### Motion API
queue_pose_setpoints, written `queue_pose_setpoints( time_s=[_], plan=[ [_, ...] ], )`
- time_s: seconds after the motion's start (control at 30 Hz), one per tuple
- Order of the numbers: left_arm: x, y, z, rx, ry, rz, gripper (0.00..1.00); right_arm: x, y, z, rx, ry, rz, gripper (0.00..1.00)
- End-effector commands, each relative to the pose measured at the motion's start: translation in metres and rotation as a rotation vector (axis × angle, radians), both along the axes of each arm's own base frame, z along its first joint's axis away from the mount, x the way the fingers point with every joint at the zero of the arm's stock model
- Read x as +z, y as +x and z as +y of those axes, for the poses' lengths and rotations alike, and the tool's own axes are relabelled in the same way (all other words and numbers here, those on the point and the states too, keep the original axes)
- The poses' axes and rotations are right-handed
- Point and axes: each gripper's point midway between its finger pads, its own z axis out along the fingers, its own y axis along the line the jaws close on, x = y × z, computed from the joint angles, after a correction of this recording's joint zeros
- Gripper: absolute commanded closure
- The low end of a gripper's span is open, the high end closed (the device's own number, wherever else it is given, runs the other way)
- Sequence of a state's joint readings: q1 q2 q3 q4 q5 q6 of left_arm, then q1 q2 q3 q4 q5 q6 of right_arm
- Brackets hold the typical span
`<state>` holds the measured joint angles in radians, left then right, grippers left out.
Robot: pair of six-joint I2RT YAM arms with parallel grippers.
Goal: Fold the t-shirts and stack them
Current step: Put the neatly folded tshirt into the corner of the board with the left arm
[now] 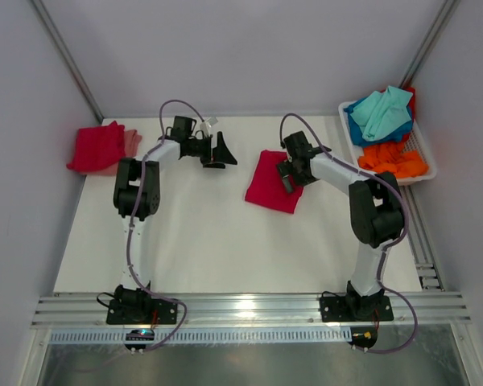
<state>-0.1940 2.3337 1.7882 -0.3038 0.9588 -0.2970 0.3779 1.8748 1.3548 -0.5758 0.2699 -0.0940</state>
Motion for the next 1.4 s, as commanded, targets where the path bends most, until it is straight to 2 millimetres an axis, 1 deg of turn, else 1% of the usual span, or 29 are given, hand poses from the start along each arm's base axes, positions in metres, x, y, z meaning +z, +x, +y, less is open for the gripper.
queue_pose_setpoints(
  time_s=[0.0,0.03,0.07,0.2,0.27,0.3,0.43,0.6,0.73,0.9,1.0,1.03,1.1,1.13,1.2,1.23,1.27,1.3,1.33,1.37],
  plan=[
    [0.025,0.006,-0.006,-0.031,-0.091,-0.025,0.01,-0.001,0.023,-0.007,-0.069,-0.059,-0.065,0.01],
    [0.024,0.006,-0.006,-0.035,-0.091,-0.026,0.01,-0.003,0.027,-0.011,-0.084,-0.082,-0.079,0.01],
    [0.021,0.004,-0.007,-0.044,-0.097,-0.018,0.01,-0.009,0.029,-0.016,-0.099,-0.103,-0.075,0.01],
    [0.011,0.000,-0.005,-0.057,-0.078,-0.011,0.01,-0.015,0.031,-0.031,-0.151,-0.128,-0.064,0.01],
    [0.006,-0.003,-0.003,-0.071,-0.060,-0.017,0.01,-0.017,0.028,-0.035,-0.162,-0.122,-0.042,0.01],
    [0.004,-0.004,-0.002,-0.070,-0.053,-0.015,0.01,-0.019,0.026,-0.040,-0.180,-0.117,-0.031,0.01],
    [0.001,-0.004,-0.003,-0.069,-0.063,-0.001,0.01,-0.032,0.020,-0.051,-0.202,-0.121,0.001,0.01],
    [0.005,0.003,-0.009,-0.048,-0.119,0.030,0.01,-0.038,0.019,-0.054,-0.191,-0.144,0.025,0.01],
    [0.001,0.005,-0.013,-0.025,-0.143,0.050,0.01,-0.045,0.019,-0.054,-0.191,-0.137,0.051,0.01],
    [-0.009,0.002,-0.022,-0.007,-0.125,0.063,0.01,-0.041,0.017,-0.050,-0.183,-0.111,0.062,0.01],
    [-0.014,0.000,-0.034,-0.006,-0.110,0.058,0.01,-0.041,0.016,-0.051,-0.176,-0.126,0.066,0.01],
    [-0.015,-0.003,-0.042,-0.015,-0.107,0.063,0.01,-0.042,0.015,-0.052,-0.176,-0.131,0.067,0.01],
    [-0.017,-0.003,-0.053,-0.019,-0.096,0.058,0.01,-0.043,0.013,-0.052,-0.173,-0.127,0.074,0.01],
    [-0.019,-0.007,-0.062,-0.023,-0.086,0.064,0.01,-0.044,0.013,-0.052,-0.172,-0.125,0.074,0.01],
    [-0.025,-0.008,-0.071,-0.016,-0.064,0.061,0.01,-0.044,0.012,-0.053,-0.172,-0.128,0.071,0.01],
    [-0.024,-0.013,-0.084,-0.036,-0.060,0.056,0.01,-0.044,0.011,-0.053,-0.169,-0.133,0.072,0.01],
    [-0.026,-0.016,-0.089,-0.042,-0.052,0.058,0.01,-0.044,0.011,-0.054,-0.169,-0.132,0.072,0.01],
    [-0.034,-0.020,-0.099,-0.045,-0.033,0.064,0.01,-0.043,0.012,-0.054,-0.166,-0.135,0.069,0.01],
    [-0.031,-0.021,-0.106,-0.052,-0.029,0.058,0.01,-0.043,0.011,-0.055,-0.165,-0.139,0.068,0.01],
    [-0.034,-0.024,-0.111,-0.059,-0.016,0.066,0.01,-0.042,0.012,-0.055,-0.163,-0.141,0.065,0.01]
  ],
)
